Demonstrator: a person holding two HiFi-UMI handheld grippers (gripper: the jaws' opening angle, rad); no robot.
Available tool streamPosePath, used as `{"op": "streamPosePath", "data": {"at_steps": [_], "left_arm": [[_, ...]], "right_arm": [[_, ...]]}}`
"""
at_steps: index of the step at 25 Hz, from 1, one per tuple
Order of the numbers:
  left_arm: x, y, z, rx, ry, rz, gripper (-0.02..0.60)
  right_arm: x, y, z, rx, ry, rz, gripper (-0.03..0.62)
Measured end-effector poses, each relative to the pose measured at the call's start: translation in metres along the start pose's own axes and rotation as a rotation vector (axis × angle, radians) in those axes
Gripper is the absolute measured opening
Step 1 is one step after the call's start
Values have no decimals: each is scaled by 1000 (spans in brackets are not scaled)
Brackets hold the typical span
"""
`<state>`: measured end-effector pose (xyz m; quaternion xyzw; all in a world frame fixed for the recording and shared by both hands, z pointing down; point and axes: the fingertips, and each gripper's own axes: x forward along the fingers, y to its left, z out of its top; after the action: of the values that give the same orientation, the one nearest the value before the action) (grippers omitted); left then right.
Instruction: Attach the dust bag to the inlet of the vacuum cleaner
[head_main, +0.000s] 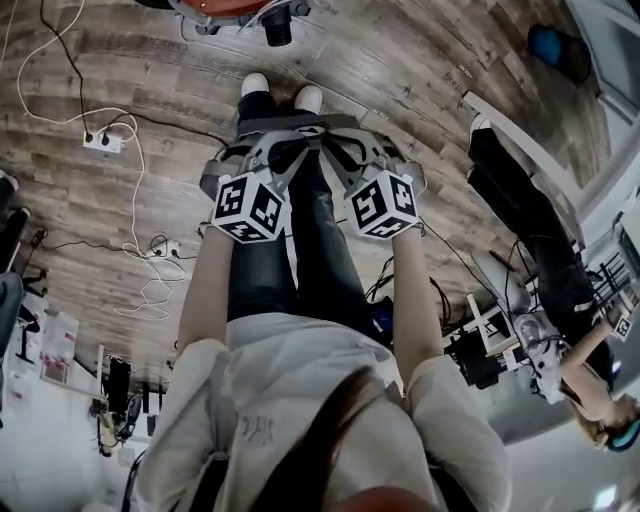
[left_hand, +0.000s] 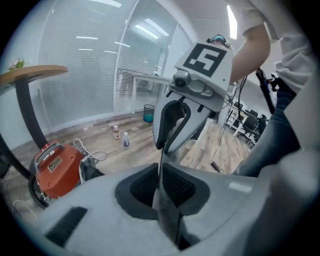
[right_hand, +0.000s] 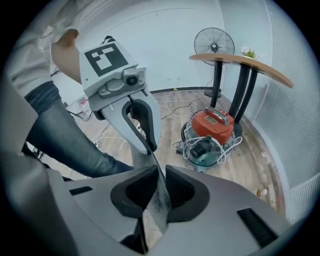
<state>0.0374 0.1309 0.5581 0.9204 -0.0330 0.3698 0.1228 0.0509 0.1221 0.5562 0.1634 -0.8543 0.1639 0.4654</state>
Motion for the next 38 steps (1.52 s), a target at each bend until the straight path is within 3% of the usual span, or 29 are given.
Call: {"op": "streamPosePath", "data": {"at_steps": [5, 12, 15, 25, 38], "left_arm": [[15, 44, -28, 40, 29, 82, 38], [32, 98, -50, 94, 35, 143, 38], [39, 117, -56, 82, 27, 165, 38], [58, 137, -78, 33, 34, 154, 38], [72, 165, -81, 74, 41, 152, 38]], "right_arm": [[46, -29, 5, -80, -30, -26, 51], [89, -70, 13, -69, -54, -94, 49], [102, -86, 16, -67, -47, -121, 49], [133, -100, 8, -41, -3, -102, 51], [149, -127, 7, -38, 11, -126, 51]]}}
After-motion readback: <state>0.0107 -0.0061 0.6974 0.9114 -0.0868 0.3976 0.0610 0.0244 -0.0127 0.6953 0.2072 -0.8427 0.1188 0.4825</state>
